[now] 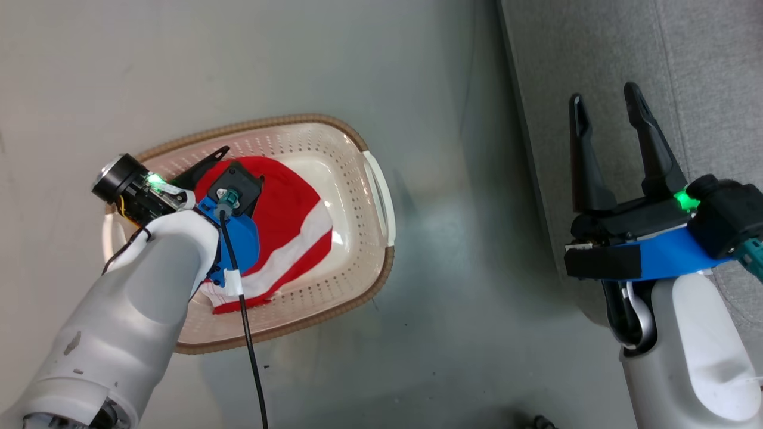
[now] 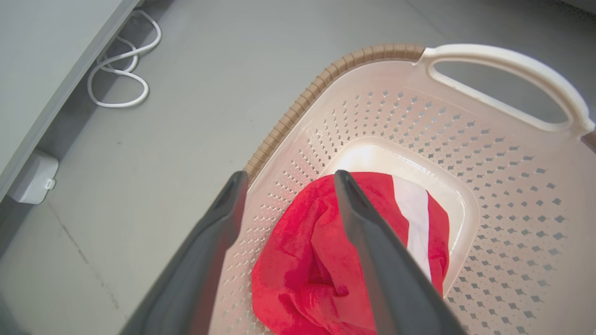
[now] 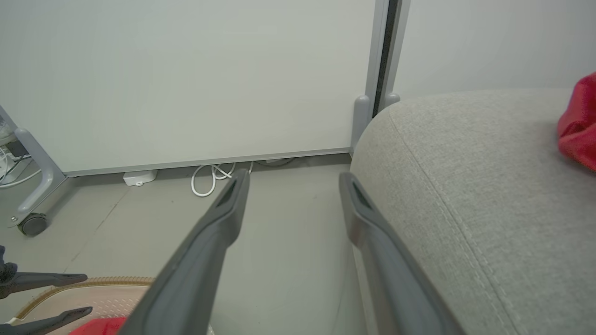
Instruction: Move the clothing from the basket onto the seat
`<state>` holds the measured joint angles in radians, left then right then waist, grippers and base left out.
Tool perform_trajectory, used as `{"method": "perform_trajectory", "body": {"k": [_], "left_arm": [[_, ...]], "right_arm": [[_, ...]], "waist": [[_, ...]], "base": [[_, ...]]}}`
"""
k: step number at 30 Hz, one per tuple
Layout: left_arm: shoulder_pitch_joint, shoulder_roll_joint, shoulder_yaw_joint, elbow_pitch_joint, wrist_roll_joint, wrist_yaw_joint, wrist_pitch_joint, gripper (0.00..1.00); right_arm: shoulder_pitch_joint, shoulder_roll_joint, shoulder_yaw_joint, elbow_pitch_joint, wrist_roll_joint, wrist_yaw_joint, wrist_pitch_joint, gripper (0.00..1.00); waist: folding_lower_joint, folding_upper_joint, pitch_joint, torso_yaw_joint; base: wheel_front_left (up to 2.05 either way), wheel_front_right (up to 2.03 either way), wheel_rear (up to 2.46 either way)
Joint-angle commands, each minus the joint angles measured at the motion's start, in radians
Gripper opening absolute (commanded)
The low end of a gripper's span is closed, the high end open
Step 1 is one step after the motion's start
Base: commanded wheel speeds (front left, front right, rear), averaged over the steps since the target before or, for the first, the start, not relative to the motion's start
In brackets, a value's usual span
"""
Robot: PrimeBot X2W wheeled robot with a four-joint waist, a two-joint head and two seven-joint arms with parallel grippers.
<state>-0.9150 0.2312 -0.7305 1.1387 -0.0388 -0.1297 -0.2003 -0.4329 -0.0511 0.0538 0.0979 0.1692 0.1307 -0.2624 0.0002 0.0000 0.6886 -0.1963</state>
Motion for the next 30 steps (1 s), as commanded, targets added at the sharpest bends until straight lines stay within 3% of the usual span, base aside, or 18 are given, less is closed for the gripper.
{"method": "perform_trajectory", "body": {"k": [1, 15, 30], "left_arm": [[-0.034, 0.006, -0.029, 0.016, -0.010, 0.000, 0.006, 1.00], [-0.145, 0.057, -0.249, 0.121, -0.083, 0.000, 0.154, 1.00], [-0.206, 0.088, -0.297, 0.141, -0.151, 0.000, 0.218, 1.00]], "right_arm": [[-0.028, 0.001, 0.003, -0.008, 0.005, 0.000, -0.004, 1.00], [-0.094, 0.001, 0.035, -0.058, 0.031, 0.000, -0.004, 1.00], [-0.109, 0.001, 0.034, -0.103, 0.029, 0.000, -0.004, 1.00]], "waist": [[-0.0002, 0.0000, 0.058, -0.027], [-0.0002, 0.0000, 0.236, -0.078], [-0.0002, 0.0000, 0.353, -0.093]], "base": [[0.00, 0.00, 0.00], [0.00, 0.00, 0.00], [0.00, 0.00, 0.00]]}}
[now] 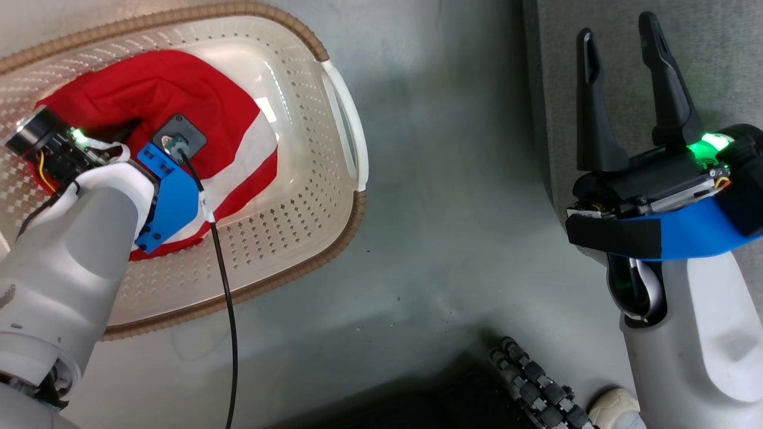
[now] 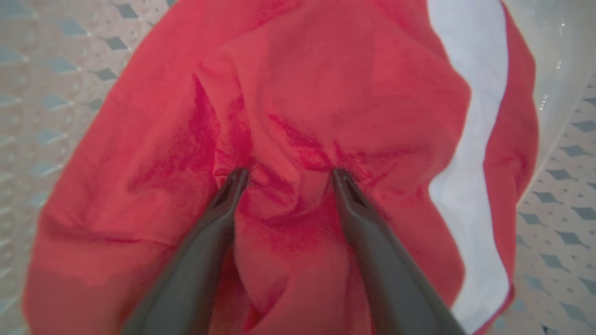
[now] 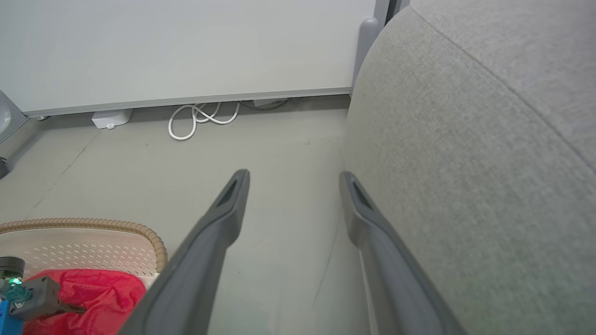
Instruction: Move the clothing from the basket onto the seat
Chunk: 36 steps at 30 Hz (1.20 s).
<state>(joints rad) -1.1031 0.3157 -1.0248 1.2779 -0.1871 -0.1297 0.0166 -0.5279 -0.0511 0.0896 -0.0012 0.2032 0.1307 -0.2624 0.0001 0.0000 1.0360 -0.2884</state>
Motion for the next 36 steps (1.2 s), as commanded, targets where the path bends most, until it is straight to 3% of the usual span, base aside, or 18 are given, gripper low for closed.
{"method": "perform_trajectory", "body": {"k": [1, 7, 8, 9, 10, 22, 36], "left_arm": [[-0.022, 0.003, -0.004, 0.002, -0.005, 0.000, 0.003, 1.00], [-0.032, 0.010, -0.019, 0.009, -0.003, 0.001, 0.042, 1.00], [-0.029, 0.010, -0.017, 0.010, -0.008, 0.002, 0.054, 0.85], [-0.030, 0.011, -0.022, 0.011, -0.006, 0.002, 0.050, 0.39], [-0.032, 0.011, -0.027, 0.011, -0.002, 0.006, 0.045, 0.00], [-0.028, -0.032, -0.030, 0.008, -0.034, 0.008, -0.018, 0.00], [0.000, -0.179, 0.015, -0.025, -0.118, 0.007, -0.247, 0.00]], "right_arm": [[-0.016, 0.001, -0.002, -0.005, -0.006, 0.000, -0.004, 1.00], [-0.025, 0.001, -0.004, -0.015, -0.005, 0.000, -0.004, 1.00], [-0.026, 0.001, -0.005, -0.015, -0.006, 0.000, -0.004, 1.00], [-0.027, 0.001, -0.005, -0.015, -0.007, 0.000, -0.004, 1.00], [-0.029, 0.001, -0.005, -0.015, -0.007, 0.000, -0.004, 1.00], [-0.030, 0.001, -0.020, -0.006, -0.016, 0.000, -0.004, 1.00], [0.010, 0.001, -0.061, 0.041, -0.076, 0.000, -0.004, 1.00]], "waist": [[-0.0001, 0.0000, 0.012, -0.001], [-0.0001, 0.0000, 0.036, -0.003], [-0.0001, 0.0000, 0.037, -0.003], [-0.0001, 0.0000, 0.038, -0.003], [-0.0001, 0.0000, 0.039, -0.003], [-0.0001, 0.0000, -0.008, 0.017], [-0.0001, 0.0000, -0.221, 0.135]], "base": [[0.00, 0.00, 0.00], [0.00, 0.00, 0.00], [0.00, 0.00, 0.00], [0.00, 0.00, 0.00], [0.00, 0.00, 0.00], [0.00, 0.00, 0.00], [0.00, 0.00, 0.00]]}}
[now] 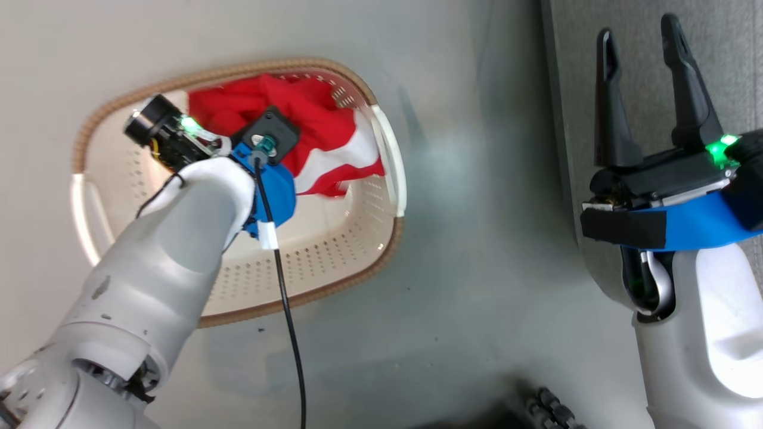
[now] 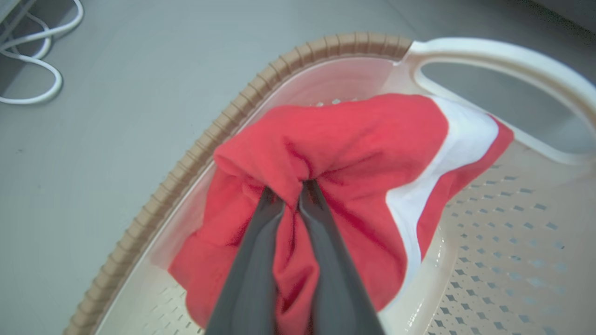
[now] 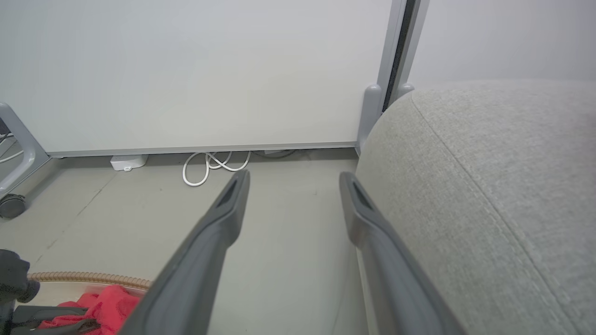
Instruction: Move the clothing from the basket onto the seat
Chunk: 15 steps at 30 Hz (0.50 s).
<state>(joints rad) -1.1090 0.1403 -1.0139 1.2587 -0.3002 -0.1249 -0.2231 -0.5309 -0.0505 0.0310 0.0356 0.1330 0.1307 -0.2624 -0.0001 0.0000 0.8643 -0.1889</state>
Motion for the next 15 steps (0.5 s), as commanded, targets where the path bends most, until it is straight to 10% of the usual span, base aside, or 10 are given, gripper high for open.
{"method": "perform_trajectory", "body": {"k": [1, 15], "left_arm": [[0.009, -0.010, 0.008, -0.012, -0.010, 0.002, -0.016, 0.00], [0.094, -0.007, 0.094, -0.277, -0.041, 0.045, -0.043, 0.00]], "right_arm": [[0.018, 0.000, -0.004, 0.006, -0.010, 0.000, -0.004, 1.00], [0.134, -0.021, -0.036, 0.063, -0.025, 0.000, -0.004, 1.00]], "waist": [[0.0001, 0.0000, -0.065, 0.042], [0.0001, 0.0000, -0.336, 0.125]], "base": [[0.00, 0.00, 0.00], [0.00, 0.00, 0.00]]}}
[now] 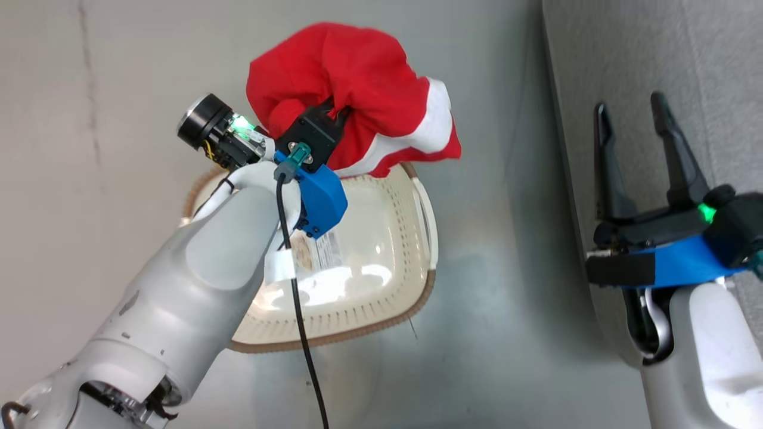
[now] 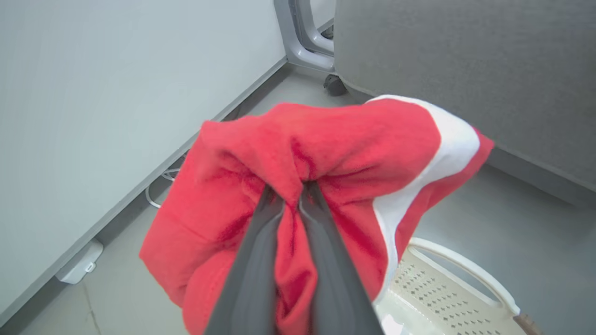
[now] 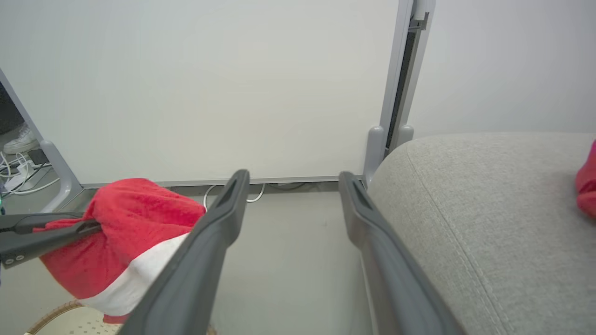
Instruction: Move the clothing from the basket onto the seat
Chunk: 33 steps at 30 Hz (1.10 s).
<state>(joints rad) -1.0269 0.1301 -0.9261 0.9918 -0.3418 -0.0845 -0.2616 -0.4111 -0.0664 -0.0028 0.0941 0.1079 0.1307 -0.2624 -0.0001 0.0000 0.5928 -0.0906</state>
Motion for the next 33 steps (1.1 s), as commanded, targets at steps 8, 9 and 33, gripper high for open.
{"method": "perform_trajectory", "body": {"k": [8, 9, 33], "left_arm": [[0.090, 0.024, 0.078, -0.168, 0.003, 0.024, -0.005, 0.00], [0.101, 0.025, 0.088, -0.186, 0.004, 0.024, -0.005, 0.00], [0.283, 0.015, 0.175, -0.414, 0.042, 0.018, -0.005, 0.00]], "right_arm": [[0.101, -0.001, -0.008, 0.034, 0.000, 0.000, -0.004, 1.00], [0.111, -0.001, -0.009, 0.038, 0.001, 0.000, -0.004, 1.00], [0.266, 0.006, 0.004, 0.077, 0.016, 0.000, -0.004, 1.00]], "waist": [[0.0001, 0.0000, -0.212, 0.038], [0.0001, 0.0000, -0.229, 0.039], [0.0001, 0.0000, -0.425, 0.088]], "base": [[0.00, 0.00, 0.00], [0.00, 0.00, 0.00], [0.00, 0.00, 0.00]]}}
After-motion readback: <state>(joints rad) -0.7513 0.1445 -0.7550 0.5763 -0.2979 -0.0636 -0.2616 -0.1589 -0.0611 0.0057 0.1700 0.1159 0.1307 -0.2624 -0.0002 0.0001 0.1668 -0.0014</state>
